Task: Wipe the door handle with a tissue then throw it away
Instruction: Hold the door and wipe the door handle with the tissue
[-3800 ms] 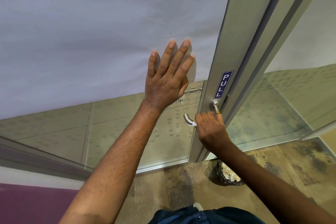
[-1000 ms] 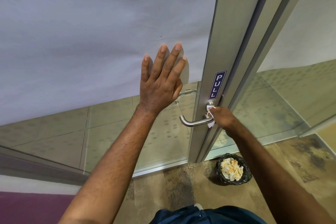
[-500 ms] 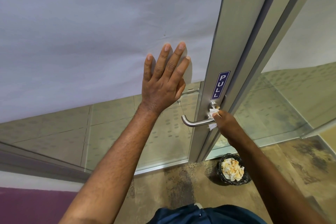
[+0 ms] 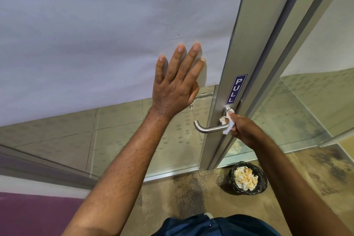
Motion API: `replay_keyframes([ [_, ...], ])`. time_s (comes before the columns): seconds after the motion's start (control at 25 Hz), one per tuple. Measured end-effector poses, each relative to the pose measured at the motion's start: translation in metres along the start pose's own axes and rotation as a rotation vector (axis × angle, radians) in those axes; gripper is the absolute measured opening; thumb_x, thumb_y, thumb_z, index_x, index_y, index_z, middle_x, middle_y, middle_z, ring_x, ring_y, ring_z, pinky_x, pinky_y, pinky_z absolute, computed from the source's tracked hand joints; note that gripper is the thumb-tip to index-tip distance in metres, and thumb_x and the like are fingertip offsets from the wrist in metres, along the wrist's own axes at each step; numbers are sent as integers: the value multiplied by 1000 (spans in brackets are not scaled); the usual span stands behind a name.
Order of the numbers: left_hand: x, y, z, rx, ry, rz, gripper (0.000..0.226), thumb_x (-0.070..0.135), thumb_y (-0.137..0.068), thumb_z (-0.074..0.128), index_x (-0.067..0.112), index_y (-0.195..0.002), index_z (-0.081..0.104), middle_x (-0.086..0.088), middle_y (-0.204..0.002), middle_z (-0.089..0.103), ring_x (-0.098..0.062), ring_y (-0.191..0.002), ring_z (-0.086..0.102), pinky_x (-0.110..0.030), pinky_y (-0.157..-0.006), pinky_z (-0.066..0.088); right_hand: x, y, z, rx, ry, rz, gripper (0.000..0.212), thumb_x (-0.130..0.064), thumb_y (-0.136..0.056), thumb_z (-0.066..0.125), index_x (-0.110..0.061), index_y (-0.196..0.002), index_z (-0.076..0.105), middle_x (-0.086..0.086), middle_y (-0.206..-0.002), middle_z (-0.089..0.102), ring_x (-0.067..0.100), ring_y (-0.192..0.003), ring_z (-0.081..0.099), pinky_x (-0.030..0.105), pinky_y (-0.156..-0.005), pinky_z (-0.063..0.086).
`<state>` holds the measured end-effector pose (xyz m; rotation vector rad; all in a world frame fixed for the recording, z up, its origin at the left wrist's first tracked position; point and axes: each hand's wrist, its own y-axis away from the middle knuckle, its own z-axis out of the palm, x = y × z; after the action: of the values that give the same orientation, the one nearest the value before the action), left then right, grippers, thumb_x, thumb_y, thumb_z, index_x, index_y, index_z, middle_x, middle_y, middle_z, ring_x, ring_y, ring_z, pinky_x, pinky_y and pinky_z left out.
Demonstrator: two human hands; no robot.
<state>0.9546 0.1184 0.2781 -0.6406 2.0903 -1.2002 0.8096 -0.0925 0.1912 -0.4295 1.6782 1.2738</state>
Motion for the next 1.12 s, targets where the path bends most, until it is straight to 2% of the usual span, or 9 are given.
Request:
replay_keyframes([
  [0.16, 0, 0, -1, -7, 2, -4, 61, 20, -97, 59, 20, -157, 46, -2, -181, 16, -25, -171, -4, -53, -138, -8, 14, 5, 5, -174, -527, 171, 35, -36, -111, 39, -15, -91, 59, 0, -73, 49, 5, -48, 31, 18, -44, 29],
  [0.36, 0, 0, 0, -10, -8, 1, 62, 20, -96, 59, 20, -157, 46, -1, -183, 10, -26, -171, -3, -53, -138, -7, 29, 22, 21, -30, -620, 107, 31, -34, -111, 41, -9, -107, 60, 7, -90, 65, 13, -65, 49, 21, -50, 40],
  [0.48, 0, 2, 3, 1, -7, 0, 62, 21, -98, 58, 21, -158, 44, 0, -182, 4, -26, -171, -1, -54, -138, -7, 36, 24, 23, 99, -404, 54, 27, -31, -109, 49, -10, -109, 65, 11, -107, 71, 24, -93, 69, 28, -71, 55],
  [0.6, -1, 2, 4, -2, -12, 5, 64, 22, -99, 56, 21, -161, 39, 0, -182, 4, -26, -171, -1, -54, -137, -8, 33, 19, 16, 216, 5, -158, 27, -31, -104, 57, -10, -105, 74, 14, -99, 74, 24, -89, 71, 38, -80, 60],
  [0.68, 0, 3, 4, -1, -9, 3, 65, 22, -99, 55, 22, -162, 36, 0, -182, 4, -27, -171, 0, -54, -137, -8, 30, 17, 13, 300, 306, -327, 29, -31, -103, 57, -9, -102, 76, 12, -82, 72, 24, -76, 66, 42, -73, 56],
  [0.8, 0, 3, 4, -4, -6, 5, 67, 23, -98, 58, 21, -162, 37, 0, -182, 3, -27, -171, -1, -54, -137, -8, 33, 23, 21, 404, 558, -531, 28, -25, -106, 52, -14, -86, 68, 3, -67, 59, 21, -62, 53, 27, -55, 37],
  [0.92, -1, 2, 3, -7, -5, 2, 68, 23, -97, 61, 21, -161, 38, 0, -183, 2, -26, -171, -2, -54, -137, -9, 36, 30, 27, 442, 666, -645, 28, -21, -107, 44, -8, -98, 67, 9, -89, 66, 22, -76, 57, 23, -61, 41],
  [1.0, 0, 2, 2, -7, -1, -1, 67, 22, -97, 61, 21, -160, 40, 1, -182, 1, -26, -171, -2, -54, -137, -8, 38, 33, 28, 396, 762, -659, 34, -25, -108, 40, -4, -118, 65, 16, -112, 70, 27, -97, 65, 35, -80, 57],
  [1.12, 0, 1, 2, -7, -2, 2, 66, 22, -97, 60, 21, -160, 41, 0, -182, 1, -26, -171, -3, -54, -137, -8, 43, 36, 23, 373, 979, -706, 40, -13, -105, 52, -1, -144, 50, 22, -140, 62, 33, -128, 61, 47, -108, 54],
])
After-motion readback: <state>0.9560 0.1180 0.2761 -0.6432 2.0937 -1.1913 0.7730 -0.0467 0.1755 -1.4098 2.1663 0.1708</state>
